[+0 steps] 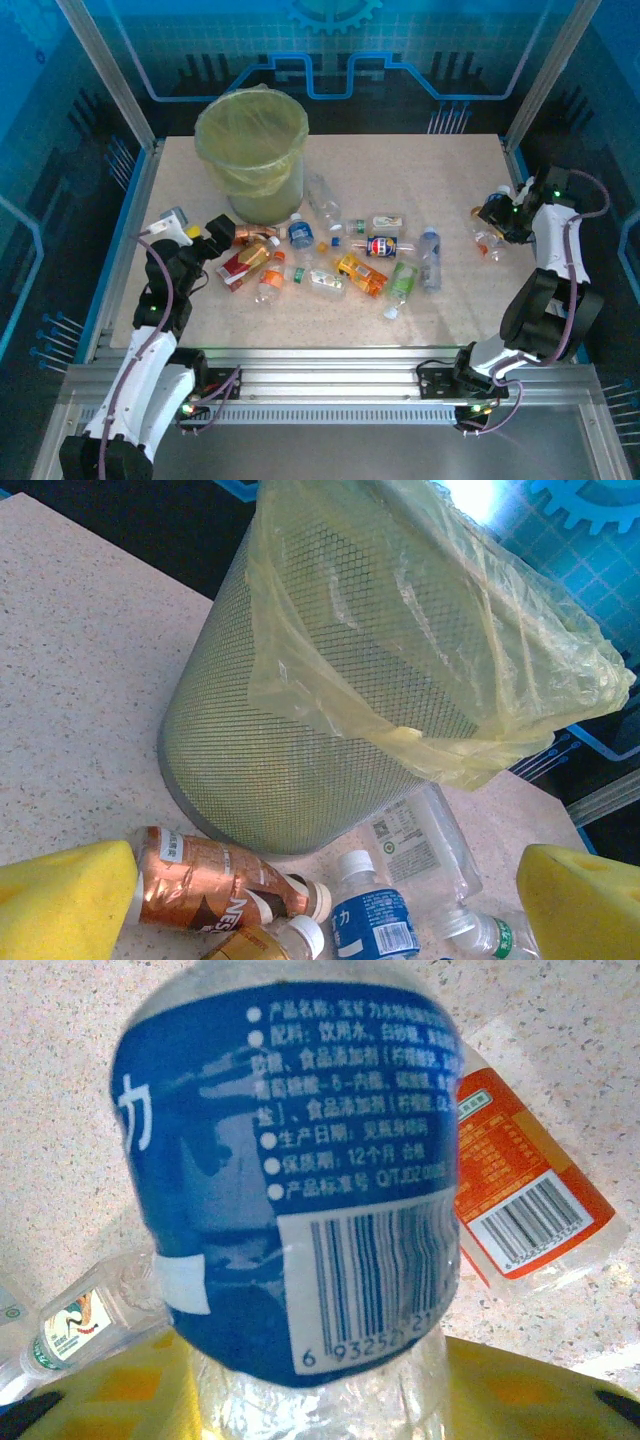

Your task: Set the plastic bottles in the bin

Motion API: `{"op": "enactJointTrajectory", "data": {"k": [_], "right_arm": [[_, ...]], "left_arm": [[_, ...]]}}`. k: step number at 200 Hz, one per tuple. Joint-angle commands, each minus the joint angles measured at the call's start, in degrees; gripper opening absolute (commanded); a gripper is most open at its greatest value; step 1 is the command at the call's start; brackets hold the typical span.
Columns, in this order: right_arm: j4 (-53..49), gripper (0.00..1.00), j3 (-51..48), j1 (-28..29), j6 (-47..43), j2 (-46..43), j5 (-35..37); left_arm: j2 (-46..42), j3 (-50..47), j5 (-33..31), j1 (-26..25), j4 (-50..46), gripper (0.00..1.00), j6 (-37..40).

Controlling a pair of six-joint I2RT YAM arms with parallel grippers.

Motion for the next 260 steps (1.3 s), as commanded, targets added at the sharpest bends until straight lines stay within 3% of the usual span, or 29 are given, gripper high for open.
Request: {"op": "enactJointTrajectory", "data": {"k": [1, 48, 94, 137, 169, 202, 230, 260], "right_arm": [[0.58, 0.46, -0.55, -0.87, 0.1, 0.03, -2.35], [0.16, 0.46, -0.81, -0.82, -0.71, -1.11, -3.11], [0.79, 0.46, -2.05, -0.37, -1.65, -3.82, -6.0], [0.67, 0.46, -1.96, 3.43, -3.78, -9.17, -5.69], [2.54, 0.46, -2.31, 9.51, -6.32, -14.7, -4.89], [7.55, 0.43, -3.85, 19.88, -10.11, -21.08, -3.2], [14.27, 0.44, -6.95, 28.58, -14.35, -26.45, -3.14], [21.22, 0.46, -10.47, 33.77, -15.92, -30.99, -5.58]], "left_arm": [[-0.46, 3.55, 1.49, -0.46, -2.17, 0.99, -0.72], [1.95, 13.42, 3.32, -0.46, -12.32, 0.99, -1.94], [3.34, 20.6, 6.82, -0.52, -12.77, 0.99, -5.03], [8.71, 28.4, 9.78, -1.82, -12.62, 0.99, -7.22], [14.02, 34.71, 11.48, -6.13, -11.88, 0.99, -6.79], [21.44, 43.81, 14.14, -12.11, -14.49, 0.99, -2.7], [28.28, 50.95, 18.7, -15.48, -16.83, 0.99, -0.16], [35.32, 57.97, 23.1, -19.3, -20.56, 0.99, 3.27]]}}
